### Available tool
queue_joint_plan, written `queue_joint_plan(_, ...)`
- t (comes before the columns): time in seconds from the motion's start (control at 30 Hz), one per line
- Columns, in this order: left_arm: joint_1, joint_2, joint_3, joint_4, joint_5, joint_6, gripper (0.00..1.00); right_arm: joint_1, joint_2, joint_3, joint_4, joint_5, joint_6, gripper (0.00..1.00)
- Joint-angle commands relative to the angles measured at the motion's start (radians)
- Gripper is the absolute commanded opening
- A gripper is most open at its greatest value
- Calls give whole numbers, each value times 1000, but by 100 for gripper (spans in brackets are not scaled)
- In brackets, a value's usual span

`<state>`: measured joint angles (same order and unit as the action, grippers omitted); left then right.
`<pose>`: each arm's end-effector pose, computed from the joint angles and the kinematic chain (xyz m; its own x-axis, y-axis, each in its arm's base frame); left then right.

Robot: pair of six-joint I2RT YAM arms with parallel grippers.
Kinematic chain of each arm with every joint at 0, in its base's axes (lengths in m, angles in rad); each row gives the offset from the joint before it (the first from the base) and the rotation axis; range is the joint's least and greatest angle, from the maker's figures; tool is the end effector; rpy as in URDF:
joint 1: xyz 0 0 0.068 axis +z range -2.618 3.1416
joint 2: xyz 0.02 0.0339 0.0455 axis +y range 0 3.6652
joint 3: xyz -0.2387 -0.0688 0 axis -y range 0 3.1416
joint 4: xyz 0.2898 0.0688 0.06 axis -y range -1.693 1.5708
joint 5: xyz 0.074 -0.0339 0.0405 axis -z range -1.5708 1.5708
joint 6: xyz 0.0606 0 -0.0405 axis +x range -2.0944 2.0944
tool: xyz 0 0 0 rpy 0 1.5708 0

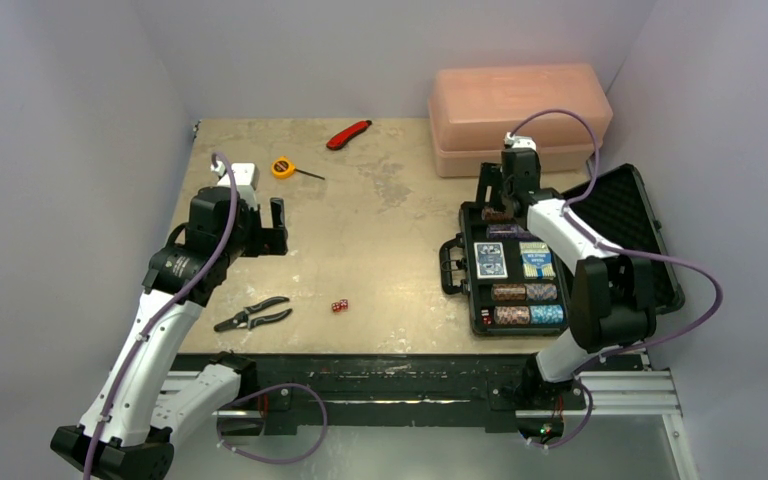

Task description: Pack up texas hold em set

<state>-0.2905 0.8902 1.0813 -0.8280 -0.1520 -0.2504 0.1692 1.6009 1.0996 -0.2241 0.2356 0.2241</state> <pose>0.2427 -0.0630 0.3333 -0.5933 -0.0783 -0.8012 0.0201 0.9935 -0.1120 0.4062 0.0550 0.1773 -0.6357 0.1106 -0.7639 0.1535 0.9880 0.0153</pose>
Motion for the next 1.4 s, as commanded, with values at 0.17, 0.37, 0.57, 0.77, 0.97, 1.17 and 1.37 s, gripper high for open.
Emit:
queue_joint_plan(0.17, -4, -3, 2, 27, 12, -1, 98, 68, -25, 69, -22, -19, 2, 62)
queue_joint_plan(0.37, -4, -10, 3, 28, 14, -1, 98, 100, 18, 100, -48, -26, 10, 37)
queue_joint_plan(0.57, -4, -13, 2, 27, 15, 0, 98, 124, 83, 126, -79, 20, 30, 13)
queue_joint_plan(0.77, -4, -17, 2, 27, 16, -2, 98, 126, 127, 134, -94, 54, 46, 6)
queue_joint_plan(0.97, -4, -17, 2, 28, 17, -1, 98, 127, 156, 143, -111, 126, 44, 5)
queue_joint_plan(1.17, -4, -14, 2, 28, 17, -1, 98, 124, 171, 134, -117, 218, 41, 5)
queue_joint_plan(1.37, -4, -11, 2, 28, 16, -1, 98, 123, 194, 146, -140, 302, 44, 5)
